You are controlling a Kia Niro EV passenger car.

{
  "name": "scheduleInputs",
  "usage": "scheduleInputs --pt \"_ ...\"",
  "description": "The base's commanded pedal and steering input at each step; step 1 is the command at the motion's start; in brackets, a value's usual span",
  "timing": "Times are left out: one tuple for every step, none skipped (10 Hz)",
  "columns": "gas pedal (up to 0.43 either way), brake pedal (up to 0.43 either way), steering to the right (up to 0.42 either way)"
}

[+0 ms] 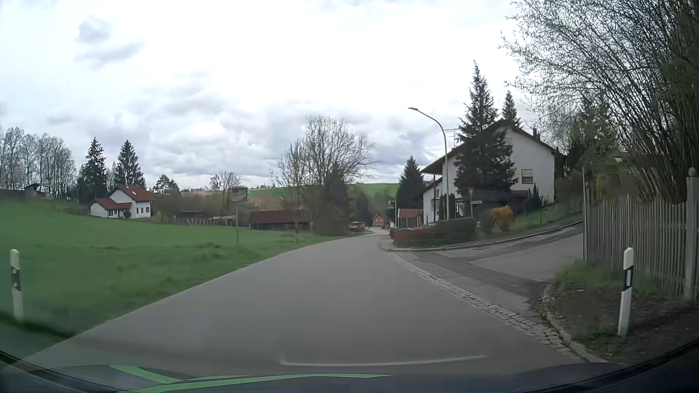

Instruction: Follow the waypoints while adhering to traffic rules and regulations

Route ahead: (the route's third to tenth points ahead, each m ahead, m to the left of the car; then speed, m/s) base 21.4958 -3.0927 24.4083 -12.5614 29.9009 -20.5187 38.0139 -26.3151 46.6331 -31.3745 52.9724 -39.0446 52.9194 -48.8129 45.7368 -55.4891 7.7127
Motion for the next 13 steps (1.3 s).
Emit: scheduleInputs --pt "0.000 0.287 0.122" --pt "0.000 0.280 0.135" --pt "0.000 0.274 0.152" --pt "0.000 0.274 0.170" --pt "0.000 0.268 0.187" --pt "0.000 0.262 0.201" --pt "0.000 0.256 0.217" --pt "0.000 0.250 0.232" --pt "0.000 0.244 0.243" --pt "0.000 0.171 0.264" --pt "0.000 0.000 0.271" --pt "0.000 0.000 0.273" --pt "0.000 0.000 0.282"
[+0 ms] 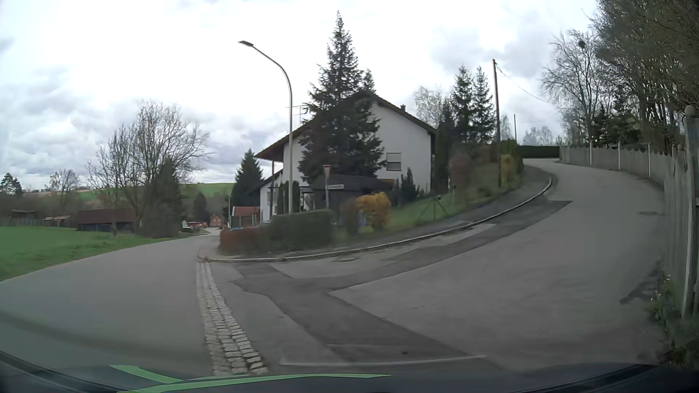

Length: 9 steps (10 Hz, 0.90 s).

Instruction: Follow the waypoints while adhering to traffic rules and regulations

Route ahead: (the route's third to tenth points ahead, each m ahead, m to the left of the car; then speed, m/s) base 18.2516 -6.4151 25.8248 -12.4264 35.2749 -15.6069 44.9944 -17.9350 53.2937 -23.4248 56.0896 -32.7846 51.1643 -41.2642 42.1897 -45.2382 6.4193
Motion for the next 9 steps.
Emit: scheduleInputs --pt "0.000 0.000 0.287" --pt "0.000 0.000 0.289" --pt "0.020 0.000 0.293" --pt "0.157 0.000 0.297" --pt "0.189 0.000 0.298" --pt "0.209 0.000 0.300" --pt "0.220 0.000 0.300" --pt "0.240 0.000 0.296" --pt "0.287 0.000 0.288"
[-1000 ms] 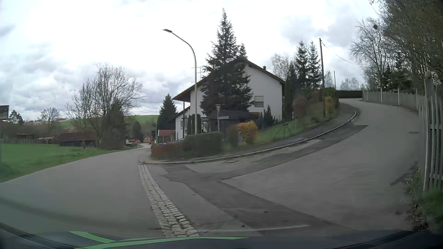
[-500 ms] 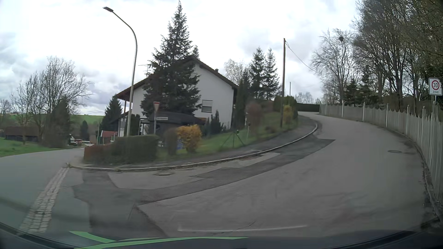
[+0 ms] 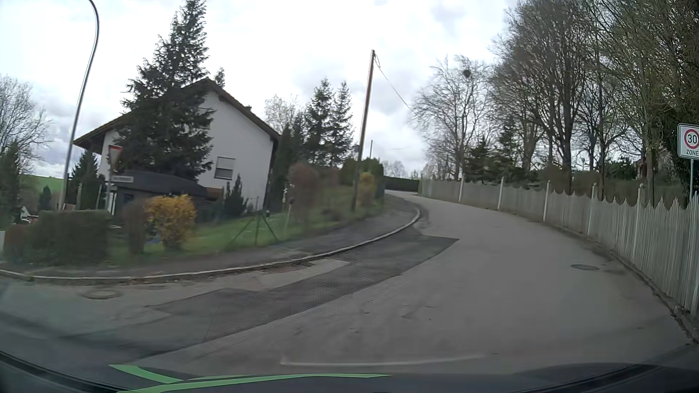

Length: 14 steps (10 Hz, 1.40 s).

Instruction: Follow the waypoints while adhering to traffic rules and regulations

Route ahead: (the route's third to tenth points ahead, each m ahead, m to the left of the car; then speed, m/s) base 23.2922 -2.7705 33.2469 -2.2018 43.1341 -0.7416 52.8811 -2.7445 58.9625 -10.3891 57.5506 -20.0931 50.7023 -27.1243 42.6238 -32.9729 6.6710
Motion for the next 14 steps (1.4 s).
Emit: scheduleInputs --pt "0.319 0.000 0.275" --pt "0.331 0.000 0.261" --pt "0.339 0.000 0.250" --pt "0.339 0.000 0.233" --pt "0.339 0.000 0.214" --pt "0.350 0.000 0.193" --pt "0.370 0.000 0.166" --pt "0.378 0.000 0.138" --pt "0.390 0.000 0.111" --pt "0.390 0.000 0.080" --pt "0.390 0.000 0.047" --pt "0.409 0.000 0.022" --pt "0.409 0.000 0.002" --pt "0.429 0.000 -0.011"
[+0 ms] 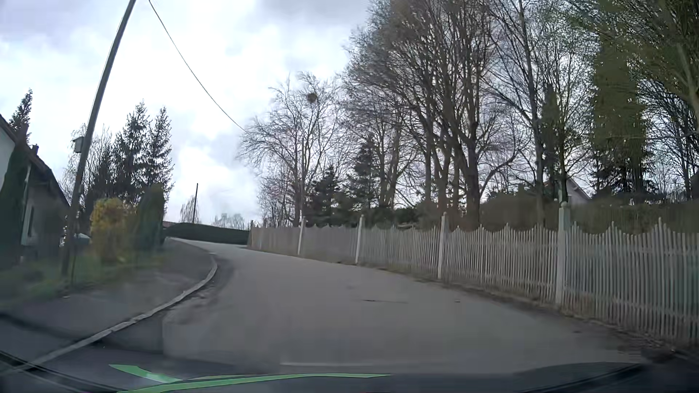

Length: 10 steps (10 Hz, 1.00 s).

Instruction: Follow the waypoints while adhering to traffic rules and regulations

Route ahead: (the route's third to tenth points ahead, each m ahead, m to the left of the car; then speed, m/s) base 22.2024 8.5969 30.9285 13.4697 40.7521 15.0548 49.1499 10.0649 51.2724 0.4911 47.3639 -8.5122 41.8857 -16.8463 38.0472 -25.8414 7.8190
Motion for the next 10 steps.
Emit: scheduleInputs --pt "0.429 0.000 -0.016" --pt "0.429 0.000 -0.018" --pt "0.429 0.000 -0.026" --pt "0.429 0.000 -0.038" --pt "0.429 0.000 -0.052" --pt "0.421 0.000 -0.063" --pt "0.421 0.000 -0.072" --pt "0.398 0.000 -0.084" --pt "0.378 0.000 -0.101" --pt "0.378 0.000 -0.115"
